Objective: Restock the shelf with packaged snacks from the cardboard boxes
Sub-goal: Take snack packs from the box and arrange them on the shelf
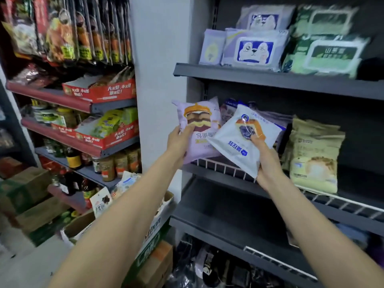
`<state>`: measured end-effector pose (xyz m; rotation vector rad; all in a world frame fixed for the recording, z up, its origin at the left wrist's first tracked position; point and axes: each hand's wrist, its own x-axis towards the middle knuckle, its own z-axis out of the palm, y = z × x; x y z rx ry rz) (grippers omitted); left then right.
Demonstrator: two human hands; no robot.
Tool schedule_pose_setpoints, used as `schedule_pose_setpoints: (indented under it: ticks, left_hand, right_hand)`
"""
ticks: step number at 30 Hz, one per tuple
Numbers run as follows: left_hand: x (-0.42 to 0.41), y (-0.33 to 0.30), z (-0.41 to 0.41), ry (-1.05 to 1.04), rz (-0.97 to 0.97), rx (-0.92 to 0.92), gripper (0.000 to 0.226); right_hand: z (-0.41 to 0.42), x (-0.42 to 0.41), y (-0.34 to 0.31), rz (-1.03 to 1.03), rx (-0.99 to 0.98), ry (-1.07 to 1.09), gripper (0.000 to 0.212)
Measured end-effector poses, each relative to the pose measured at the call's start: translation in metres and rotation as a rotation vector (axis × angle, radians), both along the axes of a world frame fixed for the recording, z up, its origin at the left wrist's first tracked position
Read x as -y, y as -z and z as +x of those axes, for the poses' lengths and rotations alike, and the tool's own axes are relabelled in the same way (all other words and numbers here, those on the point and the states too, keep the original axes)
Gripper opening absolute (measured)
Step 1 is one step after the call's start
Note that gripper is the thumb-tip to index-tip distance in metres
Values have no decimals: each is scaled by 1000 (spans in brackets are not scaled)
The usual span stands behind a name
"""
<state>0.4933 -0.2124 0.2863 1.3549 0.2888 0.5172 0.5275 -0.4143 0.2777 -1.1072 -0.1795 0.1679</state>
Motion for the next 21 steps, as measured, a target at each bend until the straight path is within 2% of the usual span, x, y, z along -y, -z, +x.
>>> schedule_pose_setpoints:
  ticks: [3, 7, 10, 12, 15, 16, 17, 19, 21]
  left_hand:
    - [-14, -2, 16, 39, 257, -23, 15]
    - [-7, -15, 30, 176, 500, -86, 30]
    - [2, -26, 40, 261, 655, -87, 25]
    - [2, -31, 41, 333, 445, -91, 19]
    - [1, -21, 37, 487, -192, -33, 30]
    - [2, -13, 36, 528, -285, -44, 33]
    - [6, -5, 35, 571, -272, -89, 35]
    - [20, 4, 31, 680, -91, -156, 29]
    - [32, 6, 34, 721, 9, -141, 23]
  right_hand:
    - [8, 6, -6, 25, -16, -52, 41]
    - [9, 0, -7, 125, -68, -231, 61]
    - [11, -9, -7, 164, -64, -252, 50]
    - [14, -12, -9, 221, -72, -205, 43]
    - [24, -15, -10, 338, -127, -114, 43]
    - [28, -17, -11, 370, -141, -93, 45]
    - [33, -20, -11, 394, -144, -62, 46]
    - [38, -26, -11, 422, -121, -18, 47]
    - [42, -29, -11, 412, -110, 8, 47]
